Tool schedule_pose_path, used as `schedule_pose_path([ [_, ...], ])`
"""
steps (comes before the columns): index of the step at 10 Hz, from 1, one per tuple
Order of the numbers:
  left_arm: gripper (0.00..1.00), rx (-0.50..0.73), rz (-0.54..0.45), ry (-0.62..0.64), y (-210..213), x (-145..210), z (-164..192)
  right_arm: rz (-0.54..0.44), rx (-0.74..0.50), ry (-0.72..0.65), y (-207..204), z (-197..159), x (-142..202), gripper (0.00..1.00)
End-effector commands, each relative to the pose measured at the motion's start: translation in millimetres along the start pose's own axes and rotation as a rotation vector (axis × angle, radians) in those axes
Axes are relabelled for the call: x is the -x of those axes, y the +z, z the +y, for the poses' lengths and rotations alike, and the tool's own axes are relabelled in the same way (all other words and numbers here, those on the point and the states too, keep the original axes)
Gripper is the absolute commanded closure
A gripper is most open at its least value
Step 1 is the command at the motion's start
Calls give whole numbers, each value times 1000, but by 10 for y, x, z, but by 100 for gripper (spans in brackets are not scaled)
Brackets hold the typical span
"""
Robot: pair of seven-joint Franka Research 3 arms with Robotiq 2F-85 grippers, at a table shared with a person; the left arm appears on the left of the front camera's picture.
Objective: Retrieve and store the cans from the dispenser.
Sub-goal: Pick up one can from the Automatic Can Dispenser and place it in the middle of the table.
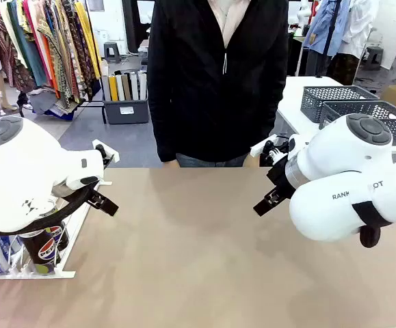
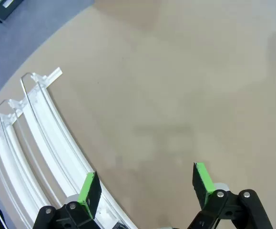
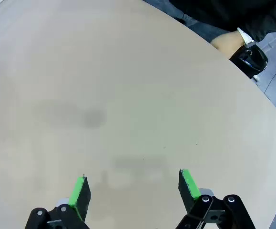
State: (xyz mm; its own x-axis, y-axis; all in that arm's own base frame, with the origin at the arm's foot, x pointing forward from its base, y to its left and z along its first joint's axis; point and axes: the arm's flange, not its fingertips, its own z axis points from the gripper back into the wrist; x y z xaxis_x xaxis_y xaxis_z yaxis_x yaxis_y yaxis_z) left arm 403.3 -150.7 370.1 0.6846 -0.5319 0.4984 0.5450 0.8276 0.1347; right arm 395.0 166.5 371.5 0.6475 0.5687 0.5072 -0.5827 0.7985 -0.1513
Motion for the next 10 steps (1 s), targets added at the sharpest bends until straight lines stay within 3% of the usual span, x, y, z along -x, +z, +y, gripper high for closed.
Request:
schedule_pose_path([
  [1, 0, 0, 0, 0, 2, -1, 0, 0, 0, 0, 0, 0, 0, 0],
  [10, 0, 0, 0, 0, 2, -1, 0, 0, 0, 0, 0, 0, 0, 0],
])
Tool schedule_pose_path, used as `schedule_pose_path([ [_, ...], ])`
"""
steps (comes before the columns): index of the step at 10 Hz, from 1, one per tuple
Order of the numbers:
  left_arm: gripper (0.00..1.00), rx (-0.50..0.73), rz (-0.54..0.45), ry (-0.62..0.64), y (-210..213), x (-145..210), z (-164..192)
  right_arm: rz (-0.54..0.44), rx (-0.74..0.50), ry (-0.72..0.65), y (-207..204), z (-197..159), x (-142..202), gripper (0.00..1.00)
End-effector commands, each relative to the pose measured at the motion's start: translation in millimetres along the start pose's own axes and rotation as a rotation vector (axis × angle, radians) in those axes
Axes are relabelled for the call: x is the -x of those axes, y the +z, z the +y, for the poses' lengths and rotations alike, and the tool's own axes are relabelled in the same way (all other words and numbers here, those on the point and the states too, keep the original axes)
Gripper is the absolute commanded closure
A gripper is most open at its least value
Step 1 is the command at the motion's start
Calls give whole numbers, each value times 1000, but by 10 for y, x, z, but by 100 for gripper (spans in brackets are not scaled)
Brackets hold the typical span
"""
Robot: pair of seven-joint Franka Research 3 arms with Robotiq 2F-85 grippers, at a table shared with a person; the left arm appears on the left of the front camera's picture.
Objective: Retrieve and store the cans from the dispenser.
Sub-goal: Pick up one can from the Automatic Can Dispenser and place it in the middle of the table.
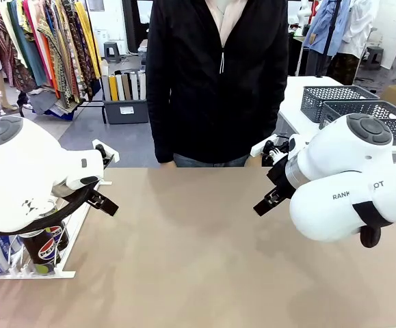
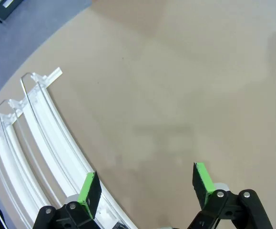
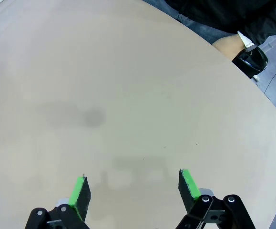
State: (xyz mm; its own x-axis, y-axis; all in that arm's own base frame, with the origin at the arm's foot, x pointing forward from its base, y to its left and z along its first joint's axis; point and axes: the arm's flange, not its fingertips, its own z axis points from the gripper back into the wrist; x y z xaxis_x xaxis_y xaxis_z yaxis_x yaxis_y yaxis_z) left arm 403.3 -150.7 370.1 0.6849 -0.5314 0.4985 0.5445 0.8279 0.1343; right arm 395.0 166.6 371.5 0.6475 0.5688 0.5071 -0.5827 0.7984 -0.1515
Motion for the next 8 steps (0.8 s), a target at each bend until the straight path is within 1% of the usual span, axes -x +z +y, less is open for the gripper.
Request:
schedule_pose_path([
  [1, 0, 0, 0, -1, 2, -1, -1, 0, 0, 0, 0, 0, 0, 0],
  [4, 0, 0, 0, 0, 0, 0, 0, 0, 0, 0, 0, 0, 0, 0],
  [5, 0, 142, 22, -64, 167, -4, -46, 0, 0, 0, 0, 0, 0, 0],
  [6, 0, 255, 76, -93, 431, 10, -77, 86, -107, -127, 233, -2, -40, 0],
  [7, 0, 449, 83, -102, 687, -4, -87, 111, -173, -258, 476, -54, -81, 0],
  [8, 0, 501, 118, 61, 961, -41, -63, 105, -259, -361, 744, -99, -54, 0],
])
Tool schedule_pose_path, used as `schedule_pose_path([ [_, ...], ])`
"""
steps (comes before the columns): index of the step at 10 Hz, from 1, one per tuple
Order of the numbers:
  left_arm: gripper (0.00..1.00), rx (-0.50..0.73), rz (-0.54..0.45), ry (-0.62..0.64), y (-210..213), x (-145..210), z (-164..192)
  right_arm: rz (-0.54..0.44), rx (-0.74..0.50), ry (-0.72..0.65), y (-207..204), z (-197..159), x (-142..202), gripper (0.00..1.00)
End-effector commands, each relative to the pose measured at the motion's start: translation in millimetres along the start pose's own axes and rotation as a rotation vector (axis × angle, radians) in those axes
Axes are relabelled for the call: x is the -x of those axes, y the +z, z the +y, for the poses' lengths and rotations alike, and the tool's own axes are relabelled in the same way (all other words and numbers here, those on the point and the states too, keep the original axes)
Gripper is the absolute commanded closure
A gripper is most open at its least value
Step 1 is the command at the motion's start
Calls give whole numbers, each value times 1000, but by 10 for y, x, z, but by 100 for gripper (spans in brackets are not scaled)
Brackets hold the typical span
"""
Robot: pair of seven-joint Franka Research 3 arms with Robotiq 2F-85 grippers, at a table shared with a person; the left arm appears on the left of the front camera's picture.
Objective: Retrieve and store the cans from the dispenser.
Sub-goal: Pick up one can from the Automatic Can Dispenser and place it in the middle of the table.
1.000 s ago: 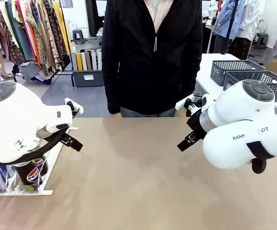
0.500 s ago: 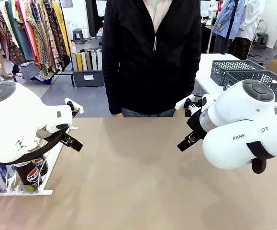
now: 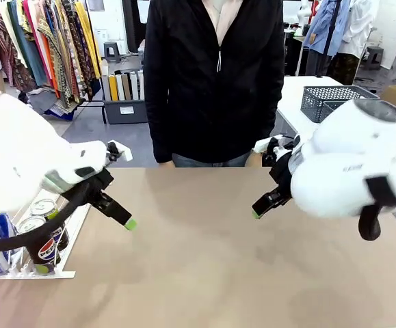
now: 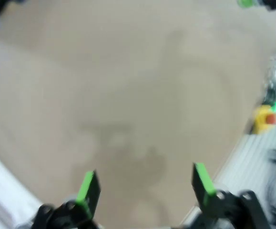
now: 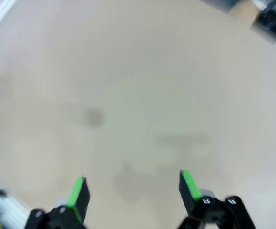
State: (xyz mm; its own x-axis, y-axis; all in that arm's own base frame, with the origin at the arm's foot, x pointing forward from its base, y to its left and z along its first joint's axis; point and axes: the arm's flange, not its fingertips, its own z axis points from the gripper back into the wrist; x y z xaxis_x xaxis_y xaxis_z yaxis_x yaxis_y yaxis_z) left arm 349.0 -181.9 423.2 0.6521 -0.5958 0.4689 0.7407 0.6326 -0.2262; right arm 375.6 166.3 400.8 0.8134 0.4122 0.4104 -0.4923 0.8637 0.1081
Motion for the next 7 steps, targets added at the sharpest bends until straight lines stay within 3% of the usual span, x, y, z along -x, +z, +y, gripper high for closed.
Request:
schedule_pose_path([
  [1, 0, 57, 21, 307, 706, 49, 200, 9, -277, -169, 729, -143, 98, 0],
  [3, 0, 211, -181, 379, 1509, 364, 306, -99, -514, -209, 1503, -338, 489, 0],
  [4, 0, 250, -308, 425, 1909, 657, 488, -234, -590, -230, 1883, -491, 759, 0],
  [6, 0, 336, -677, 576, 2581, 1573, 895, -490, -642, -386, 2279, -966, 1395, 0],
  [7, 0, 337, -789, 655, 2658, 1980, 1033, -585, -680, -455, 2308, -1196, 1684, 0],
])
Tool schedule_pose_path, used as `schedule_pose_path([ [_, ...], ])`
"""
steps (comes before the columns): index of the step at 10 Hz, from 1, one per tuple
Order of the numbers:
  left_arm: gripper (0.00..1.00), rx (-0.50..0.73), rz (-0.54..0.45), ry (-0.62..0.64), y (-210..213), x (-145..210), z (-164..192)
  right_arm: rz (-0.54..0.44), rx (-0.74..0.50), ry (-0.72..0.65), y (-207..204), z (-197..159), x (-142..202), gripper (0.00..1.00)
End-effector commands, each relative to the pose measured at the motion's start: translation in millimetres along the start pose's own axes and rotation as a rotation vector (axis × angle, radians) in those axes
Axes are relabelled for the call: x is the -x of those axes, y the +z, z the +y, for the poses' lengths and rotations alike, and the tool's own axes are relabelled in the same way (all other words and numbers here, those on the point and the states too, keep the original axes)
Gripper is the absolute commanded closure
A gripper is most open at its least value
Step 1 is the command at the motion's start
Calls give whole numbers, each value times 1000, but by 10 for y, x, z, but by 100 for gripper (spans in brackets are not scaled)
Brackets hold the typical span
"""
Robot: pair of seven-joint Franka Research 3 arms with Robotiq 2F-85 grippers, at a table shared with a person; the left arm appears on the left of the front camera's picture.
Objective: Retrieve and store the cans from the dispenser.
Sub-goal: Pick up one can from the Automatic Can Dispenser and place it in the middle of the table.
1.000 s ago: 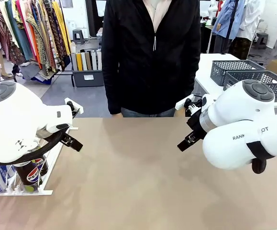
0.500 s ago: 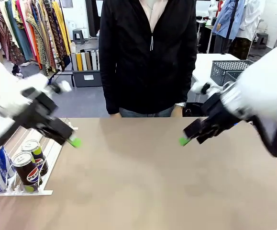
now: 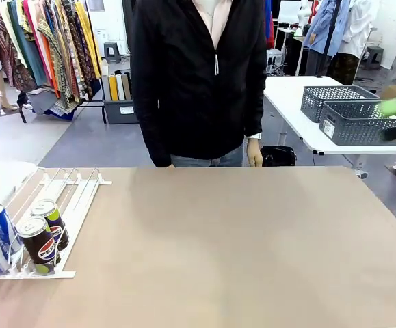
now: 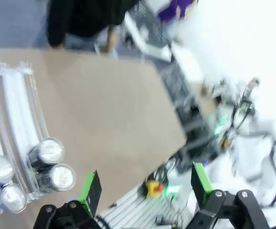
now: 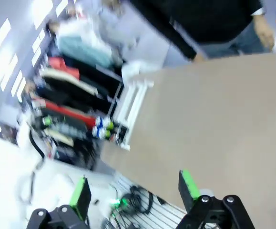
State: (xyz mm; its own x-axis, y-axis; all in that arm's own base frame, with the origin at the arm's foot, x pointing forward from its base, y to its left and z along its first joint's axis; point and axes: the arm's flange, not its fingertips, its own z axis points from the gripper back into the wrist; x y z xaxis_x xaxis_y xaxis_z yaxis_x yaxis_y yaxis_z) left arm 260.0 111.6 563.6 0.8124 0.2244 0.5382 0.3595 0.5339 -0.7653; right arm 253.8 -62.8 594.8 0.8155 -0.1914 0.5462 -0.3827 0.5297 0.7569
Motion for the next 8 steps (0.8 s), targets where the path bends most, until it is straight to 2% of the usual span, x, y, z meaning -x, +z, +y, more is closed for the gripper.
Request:
schedule_pose_path([
  [1, 0, 81, -237, 78, 321, 322, 561, -205, -89, -65, 202, -694, 700, 0],
  [2, 0, 71, -344, 151, 477, 464, 767, -254, -109, -113, 320, -905, 807, 0],
  [3, 0, 83, -390, 187, 566, 587, 886, -258, -103, -180, 316, -1079, 839, 0],
  [4, 0, 89, -437, 207, 605, 624, 984, -211, -87, -235, 179, -1243, 817, 0],
  [5, 0, 87, -435, 216, 590, 626, 1044, -165, -90, -268, 52, -1359, 781, 0],
  [6, 0, 80, -423, 232, 565, 632, 1086, -162, -90, -292, -11, -1419, 754, 0],
  [7, 0, 67, -444, 246, 1082, 370, 1123, -215, -73, -266, 832, -1330, 275, 0],
  [8, 0, 67, -444, 246, 1082, 370, 1123, -215, -73, -266, 832, -1330, 275, 0],
])
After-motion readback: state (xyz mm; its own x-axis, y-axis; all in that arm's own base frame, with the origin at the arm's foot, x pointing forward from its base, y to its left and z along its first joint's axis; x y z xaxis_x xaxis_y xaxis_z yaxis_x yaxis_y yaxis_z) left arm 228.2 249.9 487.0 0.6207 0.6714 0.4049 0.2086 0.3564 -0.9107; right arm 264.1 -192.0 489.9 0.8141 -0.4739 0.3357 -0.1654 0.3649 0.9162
